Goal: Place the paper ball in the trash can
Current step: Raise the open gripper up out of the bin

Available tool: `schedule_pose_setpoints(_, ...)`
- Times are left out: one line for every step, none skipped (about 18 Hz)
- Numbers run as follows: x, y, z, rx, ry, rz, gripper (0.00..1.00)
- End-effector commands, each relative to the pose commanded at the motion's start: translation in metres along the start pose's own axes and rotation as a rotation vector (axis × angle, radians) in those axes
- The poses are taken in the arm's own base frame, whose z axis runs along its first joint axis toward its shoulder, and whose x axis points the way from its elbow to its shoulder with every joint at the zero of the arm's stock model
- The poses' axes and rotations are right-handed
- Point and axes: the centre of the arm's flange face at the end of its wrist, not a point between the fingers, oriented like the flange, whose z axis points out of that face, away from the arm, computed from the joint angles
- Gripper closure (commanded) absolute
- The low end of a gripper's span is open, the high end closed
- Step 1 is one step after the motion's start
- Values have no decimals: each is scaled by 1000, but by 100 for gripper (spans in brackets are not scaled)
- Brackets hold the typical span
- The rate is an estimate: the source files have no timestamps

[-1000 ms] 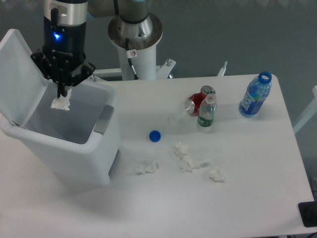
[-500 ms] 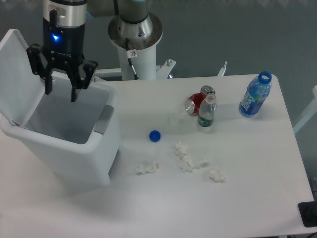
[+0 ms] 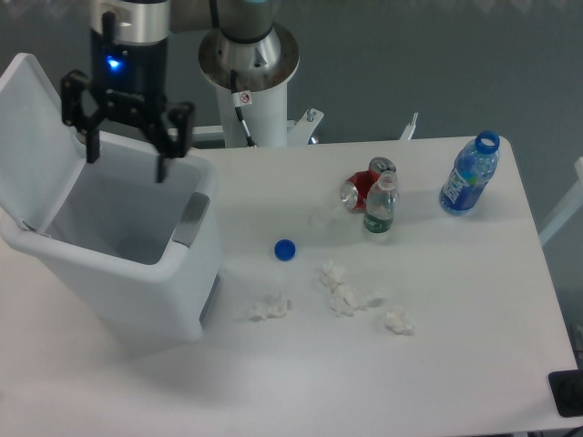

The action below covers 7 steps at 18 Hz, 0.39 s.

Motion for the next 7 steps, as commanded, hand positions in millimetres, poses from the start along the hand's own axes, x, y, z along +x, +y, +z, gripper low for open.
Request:
schedule_pose_setpoints(-6, -1, -2, -7, -34, 12, 0)
schedule_pose_setpoints(-10, 0, -2, -25, -64, 48, 0)
schedule_pose_setpoints(-13, 2, 2, -47, -84, 93, 0)
schedule_pose_setpoints(-17, 5, 5, -67, -101, 123, 0)
schedule_pose_setpoints(-24, 9, 6, -80, -115, 130, 0)
schedule_pose_setpoints(-33, 13, 3, -83, -125, 121, 0)
schedule_pose_setpoints(-37, 14, 1, -81, -130, 120, 0)
